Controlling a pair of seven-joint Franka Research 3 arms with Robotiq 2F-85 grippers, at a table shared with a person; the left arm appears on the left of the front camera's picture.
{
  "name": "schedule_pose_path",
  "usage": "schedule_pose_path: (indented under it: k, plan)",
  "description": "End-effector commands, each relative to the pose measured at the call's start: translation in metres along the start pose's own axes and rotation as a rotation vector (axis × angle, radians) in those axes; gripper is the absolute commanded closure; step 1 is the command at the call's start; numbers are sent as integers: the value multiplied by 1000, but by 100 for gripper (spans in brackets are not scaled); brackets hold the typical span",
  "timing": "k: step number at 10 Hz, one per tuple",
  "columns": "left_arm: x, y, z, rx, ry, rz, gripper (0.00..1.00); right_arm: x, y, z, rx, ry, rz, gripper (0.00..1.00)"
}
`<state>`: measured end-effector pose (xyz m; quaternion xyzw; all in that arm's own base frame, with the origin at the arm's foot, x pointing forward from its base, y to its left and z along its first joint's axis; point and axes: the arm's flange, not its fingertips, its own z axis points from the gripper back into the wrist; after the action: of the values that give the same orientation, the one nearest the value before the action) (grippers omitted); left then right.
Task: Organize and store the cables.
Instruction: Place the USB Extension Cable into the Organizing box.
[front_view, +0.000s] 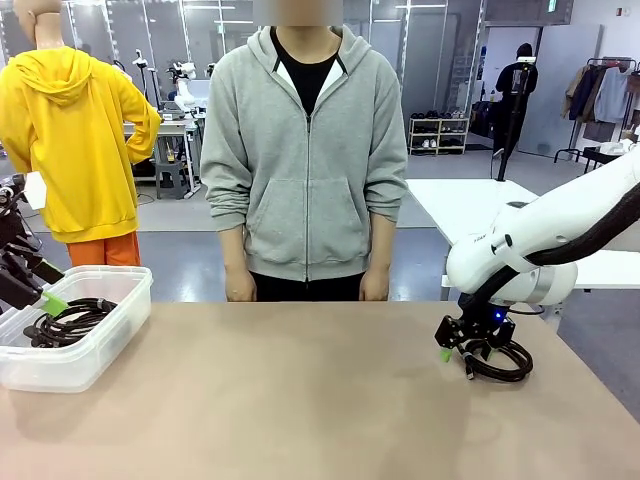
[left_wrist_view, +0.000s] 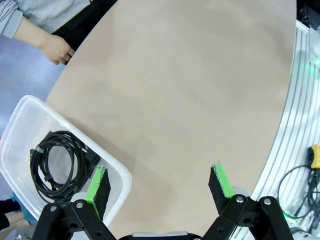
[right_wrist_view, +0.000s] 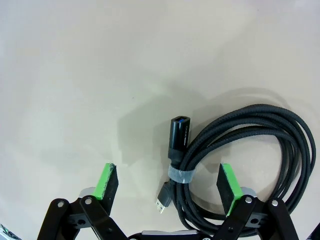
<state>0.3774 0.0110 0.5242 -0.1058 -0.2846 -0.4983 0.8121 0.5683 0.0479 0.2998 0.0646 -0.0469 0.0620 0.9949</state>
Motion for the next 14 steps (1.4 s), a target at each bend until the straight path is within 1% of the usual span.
schedule_pose_path:
  k: [1,2,3,4,6,7,8,10,11,12,14]
  plan:
    - [3,-2,0,7,10,16,0,9,2,-2,-35,-7,-33,17]
    - [3,-2,0,7,10,16,0,9,1,-2,-42,-16,-30,45]
    - [3,-2,0,7,10,16,0,9,3,-3,-55,-18,-21,77]
    - [3,-2,0,7,10,16,0,8,5,-4,-65,-17,-15,100]
    - [3,-2,0,7,10,16,0,6,9,-1,-83,-18,-10,100]
    - [3,-2,0,7,10,16,0,5,11,-1,-98,-23,-7,97]
    - [3,-2,0,7,10,16,0,5,13,1,-114,-27,-5,100]
    - [3,-2,0,7,10,16,0,5,20,14,-138,-48,10,100]
    - [3,-2,0,7,10,16,0,5,27,32,-137,-77,6,100]
    - [3,-2,0,7,10,16,0,3,37,50,-134,-71,6,100]
    - [3,-2,0,7,10,16,0,-5,63,87,-167,-102,5,100]
